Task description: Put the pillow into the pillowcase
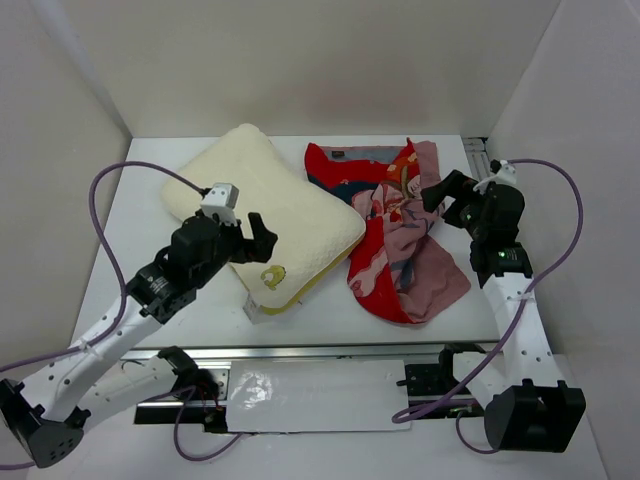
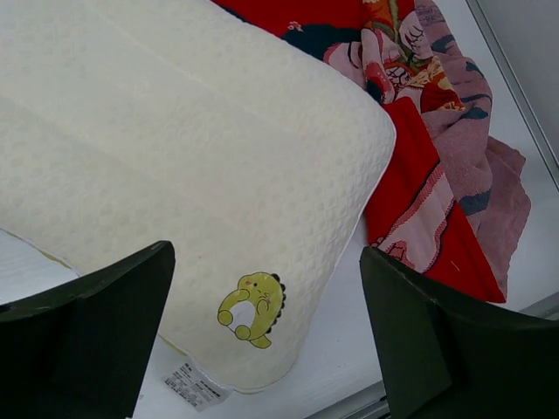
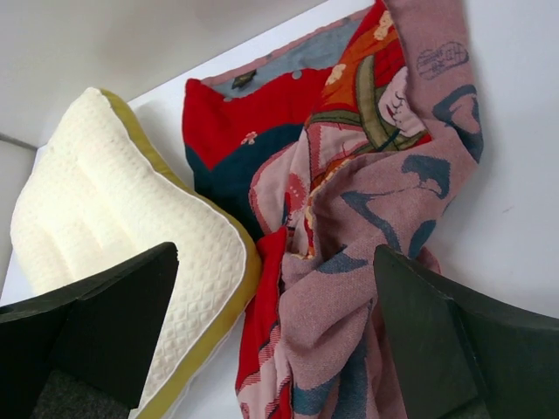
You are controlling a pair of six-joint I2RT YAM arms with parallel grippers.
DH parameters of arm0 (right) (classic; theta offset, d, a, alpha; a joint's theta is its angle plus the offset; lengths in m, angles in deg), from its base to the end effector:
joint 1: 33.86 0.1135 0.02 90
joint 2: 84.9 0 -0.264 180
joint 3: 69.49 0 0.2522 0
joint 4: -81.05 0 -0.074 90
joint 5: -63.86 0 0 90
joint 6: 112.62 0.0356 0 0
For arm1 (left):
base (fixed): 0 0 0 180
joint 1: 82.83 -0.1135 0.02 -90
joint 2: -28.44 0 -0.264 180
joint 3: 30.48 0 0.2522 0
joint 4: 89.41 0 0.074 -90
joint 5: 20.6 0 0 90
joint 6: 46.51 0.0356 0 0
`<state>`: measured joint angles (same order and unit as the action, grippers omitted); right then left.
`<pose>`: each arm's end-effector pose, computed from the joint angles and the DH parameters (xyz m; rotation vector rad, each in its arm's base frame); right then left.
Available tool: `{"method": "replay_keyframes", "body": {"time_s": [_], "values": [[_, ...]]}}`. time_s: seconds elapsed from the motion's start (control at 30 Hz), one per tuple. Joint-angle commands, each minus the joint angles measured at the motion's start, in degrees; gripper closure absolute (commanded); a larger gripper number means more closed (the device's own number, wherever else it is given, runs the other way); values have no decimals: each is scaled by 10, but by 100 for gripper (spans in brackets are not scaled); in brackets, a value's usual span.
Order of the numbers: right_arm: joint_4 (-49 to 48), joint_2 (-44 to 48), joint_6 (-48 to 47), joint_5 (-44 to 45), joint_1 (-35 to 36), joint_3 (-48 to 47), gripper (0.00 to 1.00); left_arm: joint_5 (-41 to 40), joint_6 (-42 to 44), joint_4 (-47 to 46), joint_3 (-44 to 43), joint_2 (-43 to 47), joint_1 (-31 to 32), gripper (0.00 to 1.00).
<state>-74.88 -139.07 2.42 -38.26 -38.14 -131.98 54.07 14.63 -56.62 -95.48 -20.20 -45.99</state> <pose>0.2197 -0.0089 0.3345 0.3256 1.8343 0.4472 0.1589 -0.1073 0.3520 -0.0577 1.8822 -0.5481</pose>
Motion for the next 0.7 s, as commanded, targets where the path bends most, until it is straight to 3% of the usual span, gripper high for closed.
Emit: {"method": "replay_keyframes", "body": {"time_s": [0.0, 0.23, 0.37, 0.47, 0.5, 0.53, 0.6, 0.67], "values": [[26, 7, 16, 38, 3, -29, 0, 30, 10, -43, -24, -25, 0, 0], [100, -12, 16, 105, 3, -21, 0, 134, 36, -94, -121, -216, 23, 0], [130, -43, 28, 138, 3, -21, 0, 108, 50, -79, -238, -368, 67, 0], [169, -59, 49, 170, 3, -21, 0, 49, 72, -18, -391, -515, 103, 0], [189, -59, 64, 197, 3, -21, 0, 36, 72, 7, -487, -556, 103, 0], [199, -59, 76, 213, 3, -21, 0, 24, 63, 35, -539, -639, 108, 0], [214, -47, 101, 240, 3, -6, 0, -19, 44, 111, -643, -722, 108, 0], [227, -30, 114, 265, -2, 18, 0, -56, 20, 157, -799, -837, 108, 0]]}}
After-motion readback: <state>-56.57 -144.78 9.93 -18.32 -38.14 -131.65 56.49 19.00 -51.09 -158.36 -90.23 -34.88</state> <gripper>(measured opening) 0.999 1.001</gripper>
